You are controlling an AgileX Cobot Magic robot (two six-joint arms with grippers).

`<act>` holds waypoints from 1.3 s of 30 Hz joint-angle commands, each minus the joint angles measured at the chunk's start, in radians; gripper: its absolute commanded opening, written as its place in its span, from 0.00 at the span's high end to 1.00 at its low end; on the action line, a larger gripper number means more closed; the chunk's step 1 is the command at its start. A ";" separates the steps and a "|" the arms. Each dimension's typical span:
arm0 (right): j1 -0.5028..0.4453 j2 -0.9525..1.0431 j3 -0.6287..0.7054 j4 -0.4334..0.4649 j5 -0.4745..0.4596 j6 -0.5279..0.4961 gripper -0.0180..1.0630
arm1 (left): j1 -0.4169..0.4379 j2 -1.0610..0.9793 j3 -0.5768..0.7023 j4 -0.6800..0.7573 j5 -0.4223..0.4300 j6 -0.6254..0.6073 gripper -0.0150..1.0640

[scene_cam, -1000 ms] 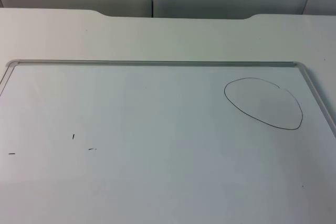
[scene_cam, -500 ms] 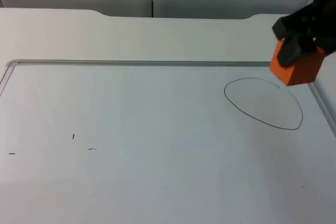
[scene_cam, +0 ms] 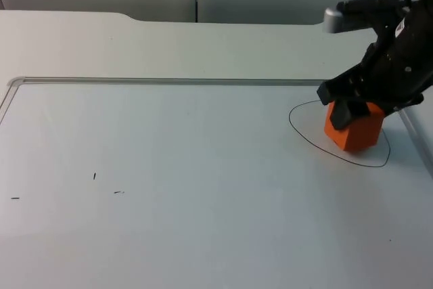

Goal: Pick up one cube with the left hand and another cube with the right hand. First place the cube in the right hand at the target position, then stack the cube in the left hand on top.

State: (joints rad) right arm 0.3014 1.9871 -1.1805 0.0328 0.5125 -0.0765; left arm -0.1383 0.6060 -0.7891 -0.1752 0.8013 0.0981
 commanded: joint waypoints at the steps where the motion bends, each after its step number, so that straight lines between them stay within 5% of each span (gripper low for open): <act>1: 0.002 0.003 0.000 -0.004 -0.032 0.006 0.99 | -0.005 -0.004 0.002 -0.010 -0.018 -0.012 0.99; 29: 0.027 0.073 0.000 -0.011 -0.076 0.010 0.97 | -0.005 -0.004 0.002 -0.016 -0.010 -0.009 0.99; 32: 0.027 0.073 0.000 -0.013 -0.069 0.010 0.89 | -0.005 -0.004 0.002 -0.016 -0.010 -0.009 0.99; 39: 0.027 0.048 0.000 -0.010 -0.035 0.013 0.39 | -0.005 -0.004 0.002 -0.016 -0.010 -0.009 0.99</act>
State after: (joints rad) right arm 0.3207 2.0376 -1.1858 0.0208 0.4479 -0.0667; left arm -0.1383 0.6060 -0.7891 -0.1825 0.8013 0.0973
